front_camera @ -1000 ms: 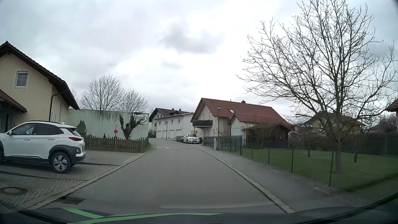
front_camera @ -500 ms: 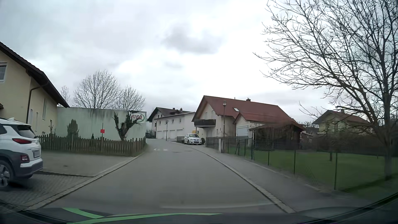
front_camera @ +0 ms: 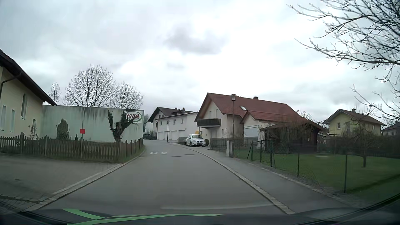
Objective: Follow the waypoints while adhering to traffic rules and regulations
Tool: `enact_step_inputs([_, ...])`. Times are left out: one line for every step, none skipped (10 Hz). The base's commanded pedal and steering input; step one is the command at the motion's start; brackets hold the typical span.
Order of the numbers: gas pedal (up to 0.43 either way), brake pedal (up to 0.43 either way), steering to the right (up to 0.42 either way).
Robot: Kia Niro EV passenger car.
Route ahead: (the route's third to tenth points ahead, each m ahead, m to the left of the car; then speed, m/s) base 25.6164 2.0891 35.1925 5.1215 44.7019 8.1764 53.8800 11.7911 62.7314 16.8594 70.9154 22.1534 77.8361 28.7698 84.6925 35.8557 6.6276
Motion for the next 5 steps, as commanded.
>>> enact_step_inputs([0.268,0.000,-0.022])
enact_step_inputs([0.268,0.000,-0.023])
enact_step_inputs([0.268,0.000,-0.025])
enact_step_inputs([0.260,0.000,-0.027])
enact_step_inputs([0.260,0.000,-0.029])
